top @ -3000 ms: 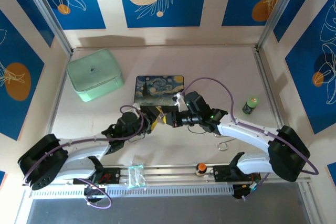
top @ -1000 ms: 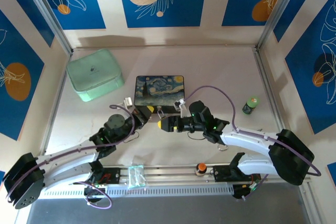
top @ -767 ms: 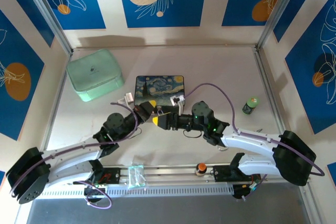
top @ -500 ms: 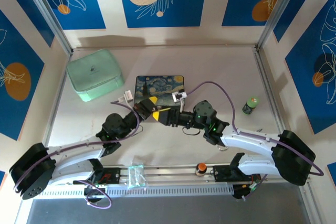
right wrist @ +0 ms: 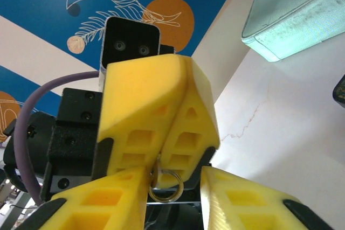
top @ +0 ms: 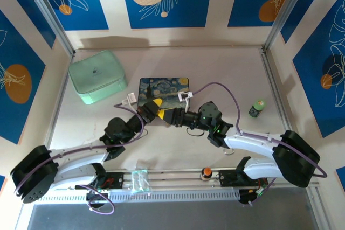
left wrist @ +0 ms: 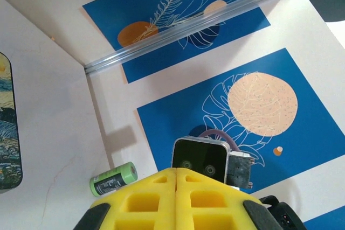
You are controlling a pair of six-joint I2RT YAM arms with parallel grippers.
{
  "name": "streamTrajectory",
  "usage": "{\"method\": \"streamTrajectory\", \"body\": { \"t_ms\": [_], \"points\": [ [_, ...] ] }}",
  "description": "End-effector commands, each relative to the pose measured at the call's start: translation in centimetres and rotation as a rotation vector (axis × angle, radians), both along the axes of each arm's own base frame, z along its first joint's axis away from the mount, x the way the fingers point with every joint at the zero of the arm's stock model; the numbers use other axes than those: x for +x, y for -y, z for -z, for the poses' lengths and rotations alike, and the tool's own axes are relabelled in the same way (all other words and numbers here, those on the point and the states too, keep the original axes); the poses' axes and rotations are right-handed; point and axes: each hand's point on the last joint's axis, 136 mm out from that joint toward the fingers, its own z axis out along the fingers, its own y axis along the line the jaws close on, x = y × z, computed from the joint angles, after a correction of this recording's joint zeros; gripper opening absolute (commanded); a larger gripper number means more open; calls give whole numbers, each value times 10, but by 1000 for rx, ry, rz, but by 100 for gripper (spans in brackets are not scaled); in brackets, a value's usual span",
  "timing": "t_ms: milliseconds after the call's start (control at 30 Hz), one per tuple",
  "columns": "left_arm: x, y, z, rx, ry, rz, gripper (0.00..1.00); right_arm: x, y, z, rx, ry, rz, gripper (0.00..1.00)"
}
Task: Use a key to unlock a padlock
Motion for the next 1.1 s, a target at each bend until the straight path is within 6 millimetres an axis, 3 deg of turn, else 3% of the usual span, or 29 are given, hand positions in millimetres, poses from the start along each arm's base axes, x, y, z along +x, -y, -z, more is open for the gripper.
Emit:
{"method": "streamTrajectory", "body": {
  "t_ms": [0,233,300,367,467,500,533,600,633,867,1067],
  "points": [
    [-3,3,-13,-48,23,16,0,-2,-3,-16,50,39,-12,27],
    [-3,10,-4,-15,2,32,0,-6,-9,-23,53,61,-22,18],
    [-3,12,-4,-14,2,38,0,-6,-8,-23,58,67,-19,10],
    [-3,8,-3,-19,4,24,0,-6,-6,-22,56,65,-11,2],
    [-1,1,7,8,-26,-5,0,-4,-2,-12,15,39,3,0],
    [-2,1,8,26,-25,-5,2,-3,0,-5,-16,19,12,0],
    [-3,-1,7,39,-20,-8,10,-2,3,1,-43,2,15,0],
    [-5,-2,2,92,-4,-11,39,-2,7,13,-93,-33,0,0],
    [-5,-4,0,119,5,-20,47,-2,10,18,-111,-49,-12,0],
    [-6,-18,17,399,-36,-43,52,-13,19,32,-177,-82,-125,0],
    [-12,2,38,485,-63,85,51,-21,26,21,-136,-29,-162,0]
  ]
}}
